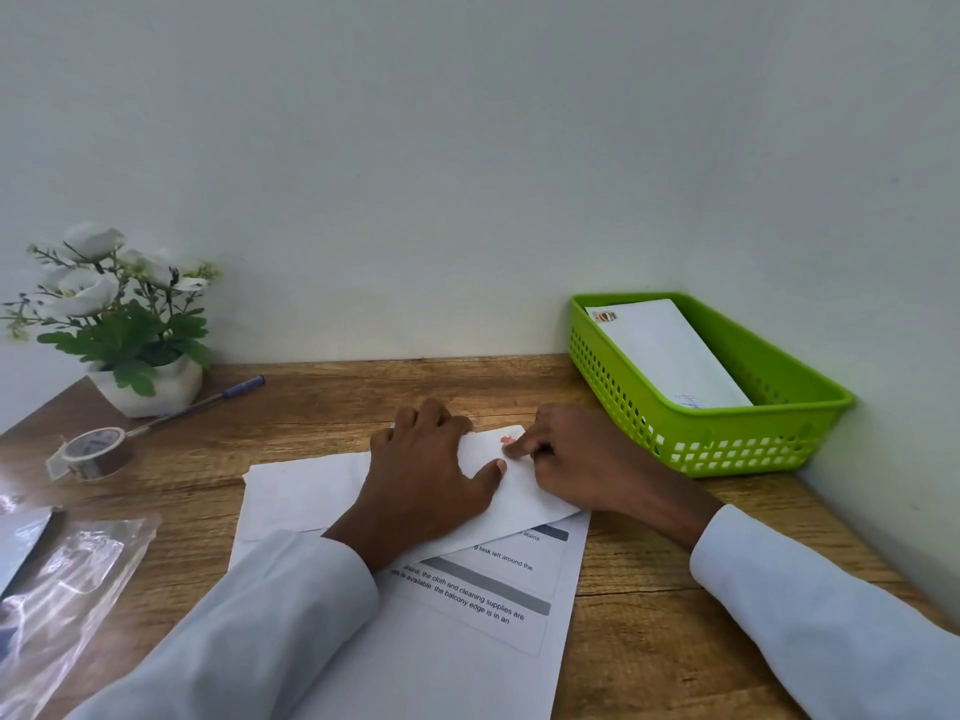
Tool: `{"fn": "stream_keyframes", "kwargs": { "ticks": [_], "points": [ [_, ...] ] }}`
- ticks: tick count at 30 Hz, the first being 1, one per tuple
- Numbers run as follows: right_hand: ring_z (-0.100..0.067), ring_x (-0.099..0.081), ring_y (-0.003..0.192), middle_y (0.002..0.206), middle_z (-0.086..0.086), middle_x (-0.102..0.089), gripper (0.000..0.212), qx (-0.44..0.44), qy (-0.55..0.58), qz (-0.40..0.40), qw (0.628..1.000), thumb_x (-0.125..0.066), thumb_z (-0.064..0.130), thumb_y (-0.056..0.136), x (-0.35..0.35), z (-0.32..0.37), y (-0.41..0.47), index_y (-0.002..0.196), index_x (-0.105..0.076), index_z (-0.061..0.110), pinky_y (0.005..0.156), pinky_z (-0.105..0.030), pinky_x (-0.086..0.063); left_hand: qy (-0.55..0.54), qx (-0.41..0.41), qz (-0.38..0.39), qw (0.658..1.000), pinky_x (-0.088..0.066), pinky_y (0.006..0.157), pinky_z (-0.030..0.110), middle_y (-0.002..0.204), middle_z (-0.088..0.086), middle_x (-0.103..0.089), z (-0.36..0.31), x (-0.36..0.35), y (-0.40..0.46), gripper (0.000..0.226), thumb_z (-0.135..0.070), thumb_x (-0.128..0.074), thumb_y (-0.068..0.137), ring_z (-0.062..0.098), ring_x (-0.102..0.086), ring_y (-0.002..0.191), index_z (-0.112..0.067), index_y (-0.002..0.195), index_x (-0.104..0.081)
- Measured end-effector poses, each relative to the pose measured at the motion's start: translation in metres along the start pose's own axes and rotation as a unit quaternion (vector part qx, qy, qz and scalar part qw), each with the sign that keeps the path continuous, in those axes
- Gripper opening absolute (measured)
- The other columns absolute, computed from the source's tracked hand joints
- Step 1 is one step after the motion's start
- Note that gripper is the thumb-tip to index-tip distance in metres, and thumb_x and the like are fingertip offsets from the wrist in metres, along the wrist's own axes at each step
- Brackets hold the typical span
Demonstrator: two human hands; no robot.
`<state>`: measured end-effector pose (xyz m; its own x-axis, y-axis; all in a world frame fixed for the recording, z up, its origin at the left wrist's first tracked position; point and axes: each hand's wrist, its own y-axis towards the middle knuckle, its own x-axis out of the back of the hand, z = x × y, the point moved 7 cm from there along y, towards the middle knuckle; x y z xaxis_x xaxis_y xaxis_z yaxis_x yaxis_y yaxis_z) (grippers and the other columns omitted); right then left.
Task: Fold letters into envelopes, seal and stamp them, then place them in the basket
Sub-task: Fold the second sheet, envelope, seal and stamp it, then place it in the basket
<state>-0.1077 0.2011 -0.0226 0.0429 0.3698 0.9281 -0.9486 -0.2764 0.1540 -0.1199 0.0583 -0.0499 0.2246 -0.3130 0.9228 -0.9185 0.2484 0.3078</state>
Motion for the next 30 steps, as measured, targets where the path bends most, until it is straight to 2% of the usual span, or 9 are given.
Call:
{"fn": "stream_keyframes", "kwargs": {
  "ticks": [3, 9, 15, 17, 19, 22, 24, 26, 30],
  "points": [
    [-0.014, -0.061, 0.11, 0.123, 0.004, -0.069, 0.039, -0.02, 0.049, -0.034, 0.998, -0.051, 0.003, 0.09, 0.007, -0.004, -0.004, 0.115, -0.075, 0.021, 0.08, -0.015, -0.037, -0.032, 0.03, -0.003, 0.999, -0.034, 0.1, 0.04, 0.122, -0.009, -0.051, 0.008, 0.007, 0.005, 0.061, -0.076, -0.058, 0.071, 0.017, -0.039, 0.125, -0.033, 0.114, -0.06],
    [-0.011, -0.064, 0.102, 0.118, 0.002, -0.071, 0.026, -0.05, 0.103, -0.068, 0.991, -0.056, 0.008, 0.09, 0.01, -0.015, -0.007, 0.107, -0.076, 0.012, 0.073, -0.011, -0.041, -0.024, 0.051, 0.031, 0.998, -0.037, 0.101, 0.043, 0.12, -0.011, -0.048, 0.019, 0.011, 0.007, 0.087, -0.096, -0.032, 0.043, 0.017, -0.042, 0.122, -0.038, 0.104, -0.058],
    [-0.02, -0.065, 0.084, 0.087, -0.002, -0.072, 0.013, -0.061, 0.11, -0.07, 0.99, -0.072, 0.019, 0.084, 0.007, -0.013, -0.01, 0.095, -0.073, 0.012, 0.072, -0.031, -0.051, -0.094, 0.089, 0.058, 0.99, -0.036, 0.101, 0.043, 0.113, -0.014, -0.053, 0.023, 0.009, 0.01, 0.059, -0.083, -0.067, 0.054, 0.015, -0.041, 0.119, -0.036, 0.087, -0.05],
    [-0.02, -0.065, 0.083, 0.089, -0.001, -0.072, 0.023, -0.068, 0.118, -0.062, 0.989, -0.075, 0.025, 0.081, 0.007, -0.013, -0.011, 0.101, -0.072, 0.013, 0.073, -0.037, -0.054, -0.126, 0.099, 0.046, 0.986, -0.042, 0.094, 0.043, 0.098, -0.017, -0.058, 0.024, 0.011, 0.012, 0.062, -0.084, -0.067, 0.047, 0.015, -0.05, 0.108, -0.034, 0.079, -0.051],
    [-0.014, -0.065, 0.086, 0.099, 0.003, -0.071, 0.042, -0.078, 0.127, -0.053, 0.987, -0.077, 0.031, 0.081, 0.006, -0.015, -0.011, 0.121, -0.068, 0.021, 0.067, -0.028, -0.05, -0.156, 0.098, 0.028, 0.982, -0.047, 0.081, 0.038, 0.082, -0.018, -0.062, 0.026, 0.017, 0.014, 0.061, -0.082, -0.067, 0.044, 0.012, -0.057, 0.089, -0.03, 0.073, -0.054],
    [-0.011, -0.065, 0.086, 0.099, 0.004, -0.069, 0.055, -0.099, 0.181, -0.041, 0.978, -0.078, 0.031, 0.081, 0.005, -0.016, -0.011, 0.131, -0.061, 0.019, 0.065, -0.021, -0.048, -0.245, 0.084, 0.054, 0.964, -0.037, 0.053, 0.022, 0.057, -0.015, -0.057, 0.026, 0.027, 0.014, 0.047, -0.058, -0.083, 0.061, 0.0, -0.049, 0.054, -0.022, 0.065, -0.054],
    [-0.01, -0.068, 0.076, 0.086, 0.004, -0.071, 0.046, -0.115, 0.285, -0.019, 0.951, -0.08, 0.025, 0.081, 0.004, -0.017, -0.014, 0.124, -0.066, 0.017, 0.056, -0.02, -0.047, -0.286, 0.068, 0.07, 0.953, -0.03, 0.044, 0.014, 0.048, -0.014, -0.051, 0.024, 0.039, 0.015, 0.039, -0.044, -0.083, 0.071, -0.002, -0.042, 0.043, -0.02, 0.062, -0.054],
    [-0.012, -0.072, 0.077, 0.085, 0.0, -0.077, 0.035, -0.122, 0.399, 0.004, 0.909, -0.082, 0.02, 0.079, 0.008, -0.013, -0.018, 0.112, -0.071, 0.013, 0.059, -0.022, -0.051, -0.312, 0.07, 0.055, 0.946, -0.03, 0.042, 0.014, 0.045, -0.012, -0.05, 0.026, 0.056, 0.019, 0.037, -0.039, -0.082, 0.075, -0.001, -0.042, 0.041, -0.02, 0.059, -0.055],
    [-0.028, -0.071, 0.098, 0.106, -0.014, -0.076, 0.035, -0.102, 0.565, 0.018, 0.818, -0.081, 0.012, 0.076, 0.022, 0.0, -0.021, 0.109, -0.072, 0.004, 0.092, -0.042, -0.054, -0.384, 0.078, 0.009, 0.92, -0.03, 0.045, 0.018, 0.049, -0.009, -0.049, 0.029, 0.094, 0.025, 0.035, -0.036, -0.078, 0.08, 0.007, -0.04, 0.045, -0.015, 0.061, -0.058]
  ]
}}
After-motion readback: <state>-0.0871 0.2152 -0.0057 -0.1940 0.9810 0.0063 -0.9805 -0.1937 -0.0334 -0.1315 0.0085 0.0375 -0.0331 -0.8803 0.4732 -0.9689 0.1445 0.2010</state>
